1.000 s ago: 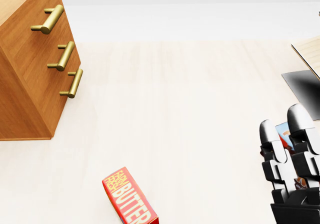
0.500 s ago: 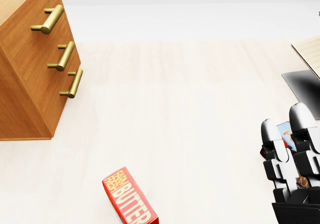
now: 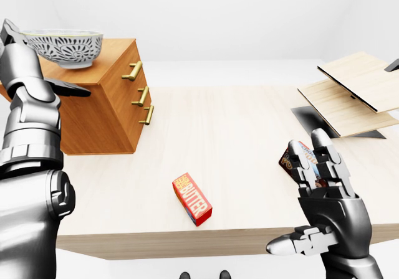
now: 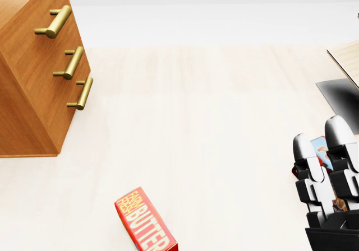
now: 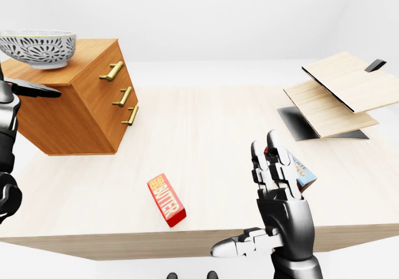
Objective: Close the top drawer of the cabinet and put the bowl on top of it.
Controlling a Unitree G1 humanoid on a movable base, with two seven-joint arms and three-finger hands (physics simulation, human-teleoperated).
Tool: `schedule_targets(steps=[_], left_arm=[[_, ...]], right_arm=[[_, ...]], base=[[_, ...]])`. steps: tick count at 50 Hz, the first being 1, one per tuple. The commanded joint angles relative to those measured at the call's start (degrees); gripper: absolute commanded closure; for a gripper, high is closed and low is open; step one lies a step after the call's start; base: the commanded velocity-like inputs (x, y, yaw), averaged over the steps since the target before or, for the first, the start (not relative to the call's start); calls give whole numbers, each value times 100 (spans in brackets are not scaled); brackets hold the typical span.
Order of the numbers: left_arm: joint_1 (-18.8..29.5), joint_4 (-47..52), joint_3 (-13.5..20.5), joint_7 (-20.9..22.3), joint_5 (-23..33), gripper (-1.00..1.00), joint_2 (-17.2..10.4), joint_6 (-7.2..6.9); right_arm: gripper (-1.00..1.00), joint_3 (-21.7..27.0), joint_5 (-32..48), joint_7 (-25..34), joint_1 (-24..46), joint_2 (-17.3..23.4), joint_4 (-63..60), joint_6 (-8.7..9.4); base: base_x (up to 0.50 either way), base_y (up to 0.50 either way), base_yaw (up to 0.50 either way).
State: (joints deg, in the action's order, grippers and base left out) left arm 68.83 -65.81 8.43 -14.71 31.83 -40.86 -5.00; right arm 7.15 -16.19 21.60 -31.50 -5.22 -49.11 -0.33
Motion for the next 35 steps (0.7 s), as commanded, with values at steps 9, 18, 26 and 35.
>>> schedule_targets(steps=[9, 18, 26, 35], left_arm=[[28, 161, 0, 107, 86, -100, 15, 0], [6, 423, 42, 240, 68, -100, -14, 0], [-216, 1623, 291, 736, -159, -100, -202, 0], [-652, 3203, 534, 1328, -263, -100, -403, 0]], right_arm=[[-100, 15, -10, 17, 22, -1, 32, -8], [-100, 21, -20, 21, 17, -4, 10, 10], [-100, 16, -7, 23, 37, -9, 41, -6], [-100, 19, -32, 32, 9, -6, 6, 1]], base=[[0, 0, 0], [0, 0, 0], [0, 0, 0], [0, 0, 0]])
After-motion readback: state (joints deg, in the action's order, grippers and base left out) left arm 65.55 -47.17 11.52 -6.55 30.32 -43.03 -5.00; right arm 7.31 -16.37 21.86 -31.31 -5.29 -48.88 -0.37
